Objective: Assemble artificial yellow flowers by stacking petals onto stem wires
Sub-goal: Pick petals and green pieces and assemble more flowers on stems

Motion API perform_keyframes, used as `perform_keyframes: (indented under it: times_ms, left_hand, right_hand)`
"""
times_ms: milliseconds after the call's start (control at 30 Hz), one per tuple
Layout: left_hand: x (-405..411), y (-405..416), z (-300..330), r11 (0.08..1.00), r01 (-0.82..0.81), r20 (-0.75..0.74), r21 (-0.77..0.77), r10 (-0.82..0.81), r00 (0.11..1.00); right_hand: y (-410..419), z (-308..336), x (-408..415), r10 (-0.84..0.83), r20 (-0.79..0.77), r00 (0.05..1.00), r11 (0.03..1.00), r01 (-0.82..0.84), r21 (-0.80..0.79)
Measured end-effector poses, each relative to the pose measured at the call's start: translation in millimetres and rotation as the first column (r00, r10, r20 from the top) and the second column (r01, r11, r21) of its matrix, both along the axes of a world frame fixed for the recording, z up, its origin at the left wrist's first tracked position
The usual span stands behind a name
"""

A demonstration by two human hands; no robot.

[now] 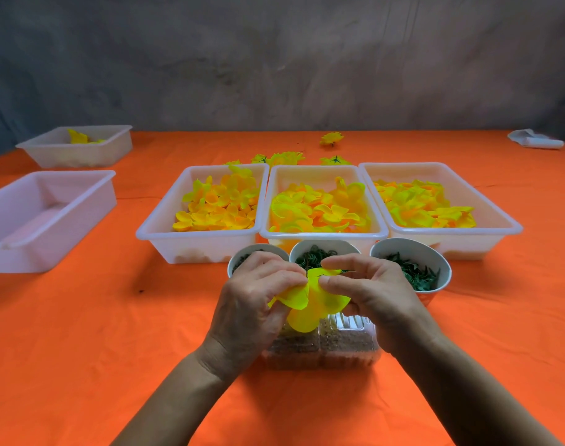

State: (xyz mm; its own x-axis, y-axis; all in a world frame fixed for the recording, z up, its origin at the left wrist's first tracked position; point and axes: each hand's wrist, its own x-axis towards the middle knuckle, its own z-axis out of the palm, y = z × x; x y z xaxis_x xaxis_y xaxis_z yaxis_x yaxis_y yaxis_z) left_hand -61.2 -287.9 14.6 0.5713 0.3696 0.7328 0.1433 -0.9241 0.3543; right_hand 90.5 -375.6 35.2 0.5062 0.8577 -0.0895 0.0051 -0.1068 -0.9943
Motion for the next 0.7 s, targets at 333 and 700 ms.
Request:
perform_keyframes:
  times_ms: [333, 700]
  left_hand:
    - [-1.6, -0.7, 0.7, 1.0, 0.017, -0.007, -0.005, -0.017, 1.0]
    - [-2.5, -0.3, -4.0, 0.998, 0.01, -0.031, 0.055, -0.008, 0.999]
  right_hand:
    - [3.7, 1.9, 2.9, 0.006, -0.001, 1.0, 0.997, -0.006, -0.071]
    - [6.0, -2.4, 5.4, 0.016, 0.002, 1.0, 0.996, -0.015, -0.089]
